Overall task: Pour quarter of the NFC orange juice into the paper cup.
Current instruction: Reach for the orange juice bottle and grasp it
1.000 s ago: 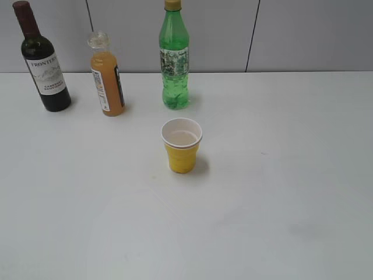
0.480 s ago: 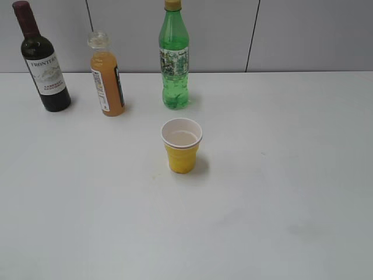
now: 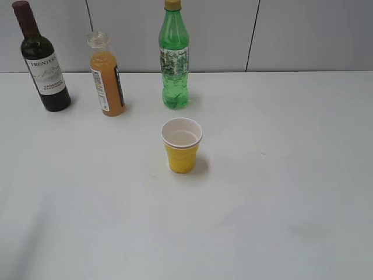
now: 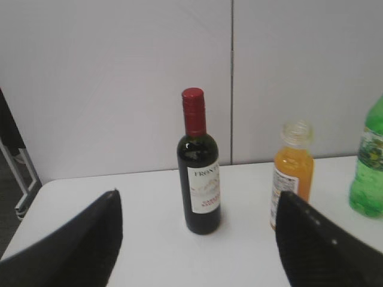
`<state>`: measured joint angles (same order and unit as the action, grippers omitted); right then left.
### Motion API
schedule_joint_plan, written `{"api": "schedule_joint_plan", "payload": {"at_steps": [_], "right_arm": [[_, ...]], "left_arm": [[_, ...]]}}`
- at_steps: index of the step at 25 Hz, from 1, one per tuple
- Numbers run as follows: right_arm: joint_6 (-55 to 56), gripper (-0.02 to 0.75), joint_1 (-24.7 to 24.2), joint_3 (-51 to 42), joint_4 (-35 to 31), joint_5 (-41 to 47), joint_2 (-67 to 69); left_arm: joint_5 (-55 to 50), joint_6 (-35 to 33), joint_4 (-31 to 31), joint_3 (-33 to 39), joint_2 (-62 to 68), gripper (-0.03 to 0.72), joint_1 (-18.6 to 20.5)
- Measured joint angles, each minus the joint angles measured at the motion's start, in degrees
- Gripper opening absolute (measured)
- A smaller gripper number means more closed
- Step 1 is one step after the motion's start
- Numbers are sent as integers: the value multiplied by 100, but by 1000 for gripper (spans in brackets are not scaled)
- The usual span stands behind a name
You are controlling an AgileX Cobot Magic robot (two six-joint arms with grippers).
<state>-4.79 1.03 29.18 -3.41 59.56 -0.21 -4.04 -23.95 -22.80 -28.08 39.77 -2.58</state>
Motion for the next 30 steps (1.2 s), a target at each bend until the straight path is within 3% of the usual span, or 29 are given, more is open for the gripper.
{"api": "schedule_joint_plan", "payload": {"at_steps": [4, 7, 11, 14, 21, 26, 30], "right_arm": [[0, 592, 0, 0, 0, 0, 0], [0, 592, 0, 0, 0, 0, 0], [0, 592, 0, 0, 0, 0, -2], [0, 592, 0, 0, 0, 0, -2], [0, 592, 0, 0, 0, 0, -2], [0, 592, 0, 0, 0, 0, -2], [0, 592, 0, 0, 0, 0, -2]], "left_arm": [[1303, 87, -1, 0, 1092, 585, 0], [2122, 751, 426, 0, 1815, 585, 0], [3392, 2564, 2233, 0, 2768, 585, 0], [4451, 3361, 3374, -1, 3548, 585, 0], [6314, 3629, 4228, -92, 5678, 620, 0], [6725, 3643, 4781, -531, 6858, 669, 0], [6940, 3634, 4841, -923, 7402, 670, 0]]}}
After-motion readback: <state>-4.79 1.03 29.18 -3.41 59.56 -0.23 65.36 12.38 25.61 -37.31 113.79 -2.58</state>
